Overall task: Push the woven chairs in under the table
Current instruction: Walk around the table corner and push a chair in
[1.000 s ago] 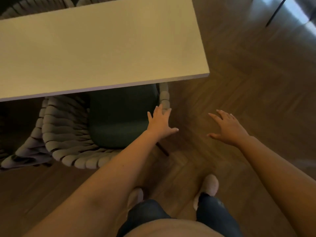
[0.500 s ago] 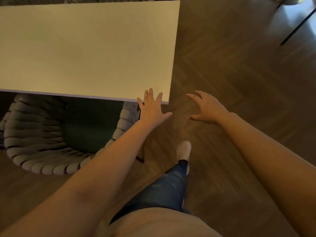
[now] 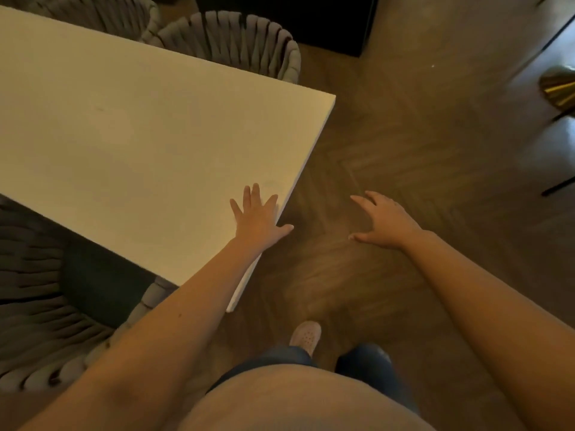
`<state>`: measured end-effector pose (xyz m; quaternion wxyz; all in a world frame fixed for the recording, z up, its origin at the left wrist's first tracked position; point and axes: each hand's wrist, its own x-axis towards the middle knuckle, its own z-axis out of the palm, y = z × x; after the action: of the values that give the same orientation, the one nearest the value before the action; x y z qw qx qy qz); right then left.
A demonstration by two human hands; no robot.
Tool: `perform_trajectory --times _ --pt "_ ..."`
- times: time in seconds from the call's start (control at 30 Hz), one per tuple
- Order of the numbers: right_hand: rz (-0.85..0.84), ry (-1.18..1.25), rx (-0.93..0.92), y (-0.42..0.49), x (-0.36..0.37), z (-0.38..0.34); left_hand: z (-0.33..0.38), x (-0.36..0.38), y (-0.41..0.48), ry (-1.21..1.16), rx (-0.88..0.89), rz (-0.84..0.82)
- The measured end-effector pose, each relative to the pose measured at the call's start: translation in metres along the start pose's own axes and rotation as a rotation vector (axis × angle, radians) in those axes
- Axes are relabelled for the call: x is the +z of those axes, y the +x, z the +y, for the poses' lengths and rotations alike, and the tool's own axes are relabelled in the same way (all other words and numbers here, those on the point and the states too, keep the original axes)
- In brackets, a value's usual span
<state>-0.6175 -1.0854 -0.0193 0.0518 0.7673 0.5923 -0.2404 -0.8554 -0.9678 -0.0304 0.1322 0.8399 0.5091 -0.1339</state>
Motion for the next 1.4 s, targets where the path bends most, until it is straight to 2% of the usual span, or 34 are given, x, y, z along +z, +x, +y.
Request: perform_trajectory --times 0.23,0.37,0.5,0.6,0.77,1.0,1.27,1.4 --pt "-0.057 -0.057 -0.174 0.108 -0.062 0.098 0.067 -0.017 0.097 -0.042 -0.217 -0.004" --pt "-0.135 -0.175 -0.311 0.171 -0.11 0.157 0.119 -0.028 0.139 -0.164 -0.401 0.023" --pt "-0.193 -0.286 -0.411 0.236 -0.152 0.187 0.168 -0.033 0.167 -0.276 -0.493 0.053" --pt "-0.221 -0.278 -0.49 0.283 -0.178 0.186 0.185 -0.042 0.192 -0.31 -0.579 0.074" --pt "-0.226 -0.338 -0.661 0.383 -0.21 0.161 0.171 -0.063 0.269 -0.331 -0.722 0.084" --pt "-0.263 -0.456 -0.808 0.512 -0.262 0.119 0.167 -0.108 0.392 -0.242 -0.593 0.022" --pt "-0.292 -0.549 -0.937 0.667 -0.322 0.096 0.151 -0.154 0.519 -0.374 -0.682 -0.033" --pt "-0.325 -0.631 -1.064 0.75 -0.348 0.085 0.139 -0.171 0.585 -0.463 -0.768 -0.031"
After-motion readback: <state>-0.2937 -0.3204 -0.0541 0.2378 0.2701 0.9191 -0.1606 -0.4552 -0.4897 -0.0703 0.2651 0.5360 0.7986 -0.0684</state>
